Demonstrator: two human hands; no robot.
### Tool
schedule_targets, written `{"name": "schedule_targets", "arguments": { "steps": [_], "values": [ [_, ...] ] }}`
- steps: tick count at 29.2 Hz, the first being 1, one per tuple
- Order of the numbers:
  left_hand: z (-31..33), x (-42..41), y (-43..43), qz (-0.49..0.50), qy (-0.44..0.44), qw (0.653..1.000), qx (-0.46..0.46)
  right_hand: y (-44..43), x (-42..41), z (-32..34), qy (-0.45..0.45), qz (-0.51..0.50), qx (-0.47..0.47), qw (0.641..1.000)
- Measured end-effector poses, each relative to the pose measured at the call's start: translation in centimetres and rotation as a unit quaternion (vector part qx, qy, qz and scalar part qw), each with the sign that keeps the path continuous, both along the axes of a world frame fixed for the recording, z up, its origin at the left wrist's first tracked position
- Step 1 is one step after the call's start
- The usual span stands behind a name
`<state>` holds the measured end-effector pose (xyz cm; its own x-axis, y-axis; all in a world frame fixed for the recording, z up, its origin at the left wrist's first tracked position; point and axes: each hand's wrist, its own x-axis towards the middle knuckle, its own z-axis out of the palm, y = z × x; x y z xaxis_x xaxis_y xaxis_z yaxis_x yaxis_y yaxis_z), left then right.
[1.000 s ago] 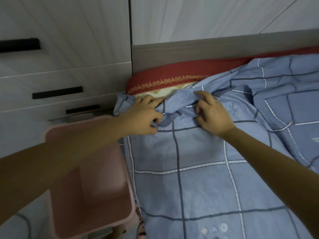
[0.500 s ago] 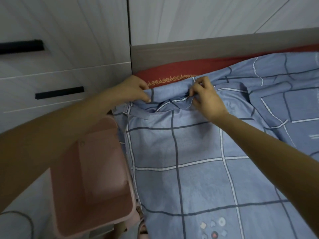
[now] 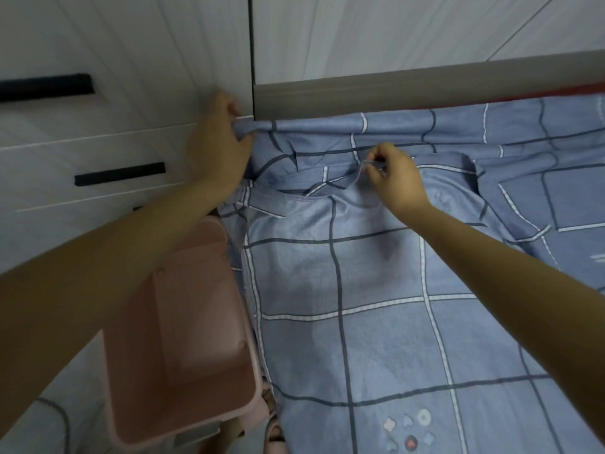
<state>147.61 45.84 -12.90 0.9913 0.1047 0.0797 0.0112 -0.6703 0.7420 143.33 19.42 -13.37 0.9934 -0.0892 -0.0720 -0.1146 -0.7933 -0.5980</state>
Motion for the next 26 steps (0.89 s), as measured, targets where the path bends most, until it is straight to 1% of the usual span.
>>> {"name": "schedule_targets", "arguments": {
  "steps": [2, 3, 4, 6, 8, 10, 12, 13, 14, 15, 17, 18, 19, 21, 22, 23, 26],
  "values": [
    [-0.6, 0.2, 0.3, 0.072, 0.013, 0.995, -0.068, 0.2, 0.3, 0.3, -0.004, -0.013, 0.012, 1.000],
    [-0.7, 0.3, 0.4, 0.094, 0.020, 0.992, -0.088, 0.3, 0.5, 0.4, -0.005, -0.021, 0.022, 1.000],
    [-0.9, 0.2, 0.3, 0.102, 0.035, 0.991, -0.084, 0.5, 0.7, 0.4, -0.004, -0.028, 0.033, 0.999],
    [-1.0, -0.6, -0.2, 0.086, 0.069, 0.993, -0.049, 0.7, 1.0, 0.6, -0.004, -0.040, 0.050, 0.998],
    [-0.9, -2.1, -1.0, 0.017, 0.057, 0.998, -0.032, 0.8, 1.3, 0.7, -0.004, -0.049, 0.056, 0.997],
    [-1.2, -3.3, -1.5, -0.095, 0.027, 0.995, -0.005, 0.9, 1.6, 0.8, -0.007, -0.048, 0.057, 0.997],
    [-1.8, -3.4, -1.7, -0.190, 0.031, 0.977, 0.087, 0.9, 1.8, 1.0, -0.013, -0.044, 0.054, 0.997],
    [-2.2, -3.3, -1.8, -0.215, 0.028, 0.968, 0.129, 0.9, 1.9, 1.1, -0.019, -0.043, 0.053, 0.997],
    [-2.4, -3.2, -2.0, -0.217, 0.020, 0.966, 0.136, 0.8, 2.0, 1.2, -0.028, -0.042, 0.051, 0.997],
    [-2.4, -3.1, -2.0, -0.205, 0.021, 0.973, 0.102, 0.6, 2.2, 1.3, -0.035, -0.040, 0.046, 0.998],
    [-2.5, -2.6, -1.7, -0.152, 0.054, 0.986, -0.031, -0.3, 2.3, 1.0, -0.032, -0.032, -0.002, 0.999],
    [-2.6, -2.0, -1.4, -0.123, 0.055, 0.988, -0.079, -0.7, 2.1, 0.7, -0.019, -0.033, -0.049, 0.998],
    [-2.6, -1.5, -1.0, -0.100, 0.042, 0.989, -0.102, -1.2, 1.9, 0.3, 0.005, -0.043, -0.107, 0.993],
    [-2.4, -0.8, -0.2, -0.087, 0.027, 0.991, -0.102, -2.2, 1.2, -0.1, 0.058, -0.104, -0.243, 0.963],
    [-2.4, -0.6, 0.1, -0.097, 0.026, 0.990, -0.100, -2.6, 0.8, -0.1, 0.079, -0.138, -0.278, 0.947],
    [-2.5, -0.5, 0.3, -0.111, 0.027, 0.988, -0.100, -3.0, 0.5, 0.2, 0.107, -0.162, -0.287, 0.938],
    [-2.5, -0.3, 0.7, -0.129, 0.034, 0.987, -0.089, -4.3, 0.4, 0.6, 0.200, -0.181, -0.237, 0.933]
  ]
}}
